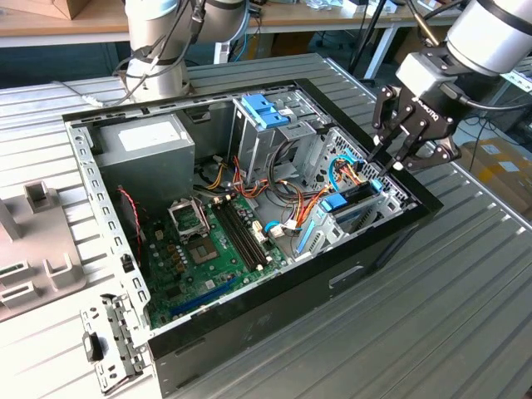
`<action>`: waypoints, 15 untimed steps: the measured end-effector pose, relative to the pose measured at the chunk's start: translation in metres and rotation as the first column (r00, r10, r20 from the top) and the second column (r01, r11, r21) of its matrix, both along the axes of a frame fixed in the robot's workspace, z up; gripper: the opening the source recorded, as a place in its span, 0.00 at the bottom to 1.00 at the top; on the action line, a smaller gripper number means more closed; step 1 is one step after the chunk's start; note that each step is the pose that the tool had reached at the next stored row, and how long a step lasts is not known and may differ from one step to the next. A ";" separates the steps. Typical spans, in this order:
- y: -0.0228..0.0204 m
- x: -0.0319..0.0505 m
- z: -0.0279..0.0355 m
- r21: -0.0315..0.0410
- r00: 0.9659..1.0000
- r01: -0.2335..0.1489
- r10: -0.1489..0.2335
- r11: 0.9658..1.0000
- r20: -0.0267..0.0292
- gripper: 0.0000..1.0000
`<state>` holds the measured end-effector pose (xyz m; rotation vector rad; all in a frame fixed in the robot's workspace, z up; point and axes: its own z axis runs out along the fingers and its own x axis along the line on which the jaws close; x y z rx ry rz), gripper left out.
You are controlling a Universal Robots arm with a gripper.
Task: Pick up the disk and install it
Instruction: 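Insert the second disk wire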
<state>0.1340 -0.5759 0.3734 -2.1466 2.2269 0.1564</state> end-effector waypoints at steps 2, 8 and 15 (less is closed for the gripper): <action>0.0026 -0.0046 0.0000 0.002 1.000 0.000 0.000 1.000 0.000 0.36; 0.0059 -0.0158 -0.0001 0.007 1.000 0.000 0.000 1.000 0.000 0.36; 0.0060 -0.0159 0.0041 0.021 1.000 0.000 0.000 1.000 0.000 0.36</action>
